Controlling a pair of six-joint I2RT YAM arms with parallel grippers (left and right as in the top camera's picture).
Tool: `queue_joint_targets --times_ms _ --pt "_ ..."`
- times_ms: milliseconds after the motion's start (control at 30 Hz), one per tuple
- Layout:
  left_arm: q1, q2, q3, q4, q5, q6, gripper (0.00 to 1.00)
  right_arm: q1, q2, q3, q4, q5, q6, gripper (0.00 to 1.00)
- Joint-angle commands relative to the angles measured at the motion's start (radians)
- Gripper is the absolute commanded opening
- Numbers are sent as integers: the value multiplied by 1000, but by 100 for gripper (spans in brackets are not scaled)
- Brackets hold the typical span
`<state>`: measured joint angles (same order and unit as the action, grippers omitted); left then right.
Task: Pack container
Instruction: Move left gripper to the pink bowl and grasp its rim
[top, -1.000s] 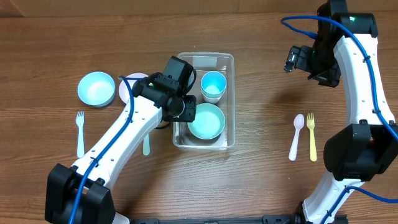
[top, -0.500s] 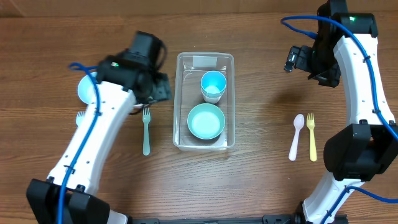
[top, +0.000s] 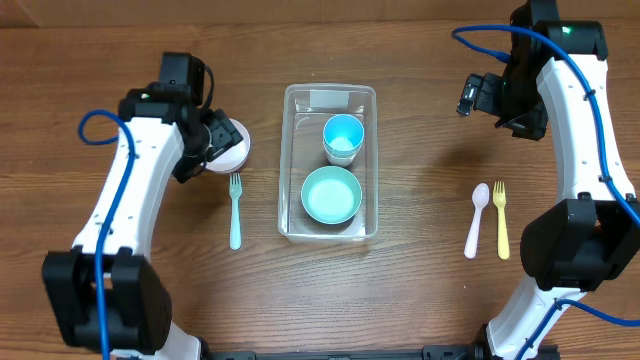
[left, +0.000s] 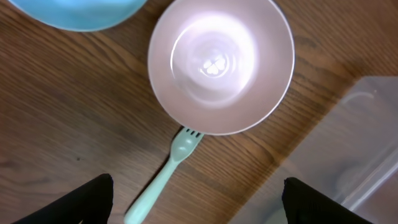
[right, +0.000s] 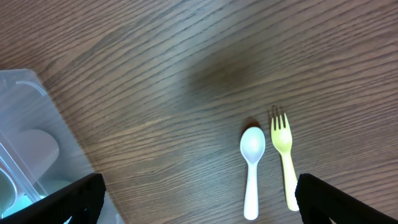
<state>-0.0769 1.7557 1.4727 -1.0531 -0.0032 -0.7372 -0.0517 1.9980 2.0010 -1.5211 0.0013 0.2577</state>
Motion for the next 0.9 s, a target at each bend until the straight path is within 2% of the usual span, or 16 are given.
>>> queue_joint_targets --times_ms 0,633,767,867 --pt "5 59 -12 11 18 -48 82 1 -40 23 2 8 -3 100" --pt "45 195 -36 79 -31 -64 80 1 -40 23 2 8 -3 100" --pt "45 245 -36 114 -29 -63 74 1 -40 23 2 8 -2 100" --pt "45 269 -36 140 -30 -63 63 1 -40 23 2 8 -2 100"
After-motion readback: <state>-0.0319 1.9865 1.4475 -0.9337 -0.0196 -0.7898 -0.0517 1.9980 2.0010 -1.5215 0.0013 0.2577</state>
